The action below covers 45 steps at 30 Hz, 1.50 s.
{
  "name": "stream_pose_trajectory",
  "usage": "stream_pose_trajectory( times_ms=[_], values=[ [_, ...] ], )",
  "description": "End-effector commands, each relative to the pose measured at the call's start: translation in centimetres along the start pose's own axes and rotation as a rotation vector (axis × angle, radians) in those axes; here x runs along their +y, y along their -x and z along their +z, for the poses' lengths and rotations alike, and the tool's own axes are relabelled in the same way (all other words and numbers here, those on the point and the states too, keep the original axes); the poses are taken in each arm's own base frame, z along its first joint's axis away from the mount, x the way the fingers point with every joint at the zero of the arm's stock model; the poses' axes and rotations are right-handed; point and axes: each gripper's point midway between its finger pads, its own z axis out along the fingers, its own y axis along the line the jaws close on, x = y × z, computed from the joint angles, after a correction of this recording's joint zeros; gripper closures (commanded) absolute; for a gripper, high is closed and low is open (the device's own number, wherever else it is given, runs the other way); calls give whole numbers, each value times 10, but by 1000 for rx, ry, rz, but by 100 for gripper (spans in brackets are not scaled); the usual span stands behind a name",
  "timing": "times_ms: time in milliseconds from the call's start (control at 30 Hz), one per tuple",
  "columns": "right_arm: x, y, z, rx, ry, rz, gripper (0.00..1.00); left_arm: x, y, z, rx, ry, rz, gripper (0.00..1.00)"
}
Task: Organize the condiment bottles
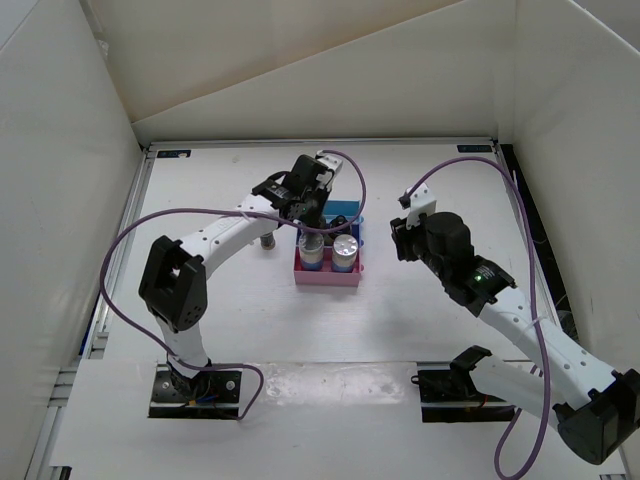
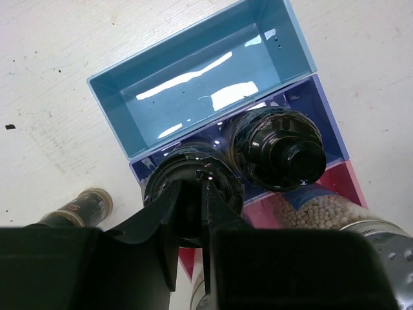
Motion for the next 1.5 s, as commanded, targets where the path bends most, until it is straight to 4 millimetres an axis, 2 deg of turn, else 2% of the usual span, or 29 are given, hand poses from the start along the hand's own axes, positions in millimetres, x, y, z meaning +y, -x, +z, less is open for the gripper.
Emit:
stream_pose_trajectory(
  times_ms=[0, 400, 633, 700, 733, 767, 800, 867, 900, 933, 1033, 1200, 1367, 1467],
  values=[
    [1, 5, 0, -26, 6, 16, 50, -2, 26, -9, -88, -29, -41, 100],
    [1, 5, 1, -27, 8, 23, 50, 0, 4, 1, -39, -20, -59, 100],
    [1, 3, 0, -24, 8, 23, 50, 0, 1, 4, -29, -16, -64, 100],
    [0, 3, 0, -27, 5, 24, 50, 0, 1, 3, -26, -16, -65, 92],
    [0, 2, 0, -26, 6, 23, 50, 1, 1, 4, -23, -16, -69, 79],
    [1, 2, 0, -23, 7, 23, 50, 0, 0, 4, -20, -18, -67, 73],
    [1, 2, 0, -23, 9, 22, 50, 1, 1, 2, -23, -16, -69, 58],
    [2, 2, -1, -26, 11, 21, 50, 1, 2, 1, -26, -17, -78, 45],
    [1, 2, -1, -26, 8, 22, 50, 0, 4, 0, -30, -18, -79, 35],
    [1, 1, 0, -23, 9, 20, 50, 0, 4, -1, -33, -19, -79, 31],
    [2, 3, -2, -30, 13, 22, 50, 0, 9, -7, -48, -21, -87, 22],
    [3, 3, -3, -29, 16, 21, 50, -1, 16, -16, -71, -31, -85, 19],
    [8, 6, -5, -35, 18, 9, 50, 3, 31, -32, -128, -21, -85, 19],
    [10, 10, -7, -43, 16, 0, 50, 12, 42, -53, -176, 11, -78, 18]
  ],
)
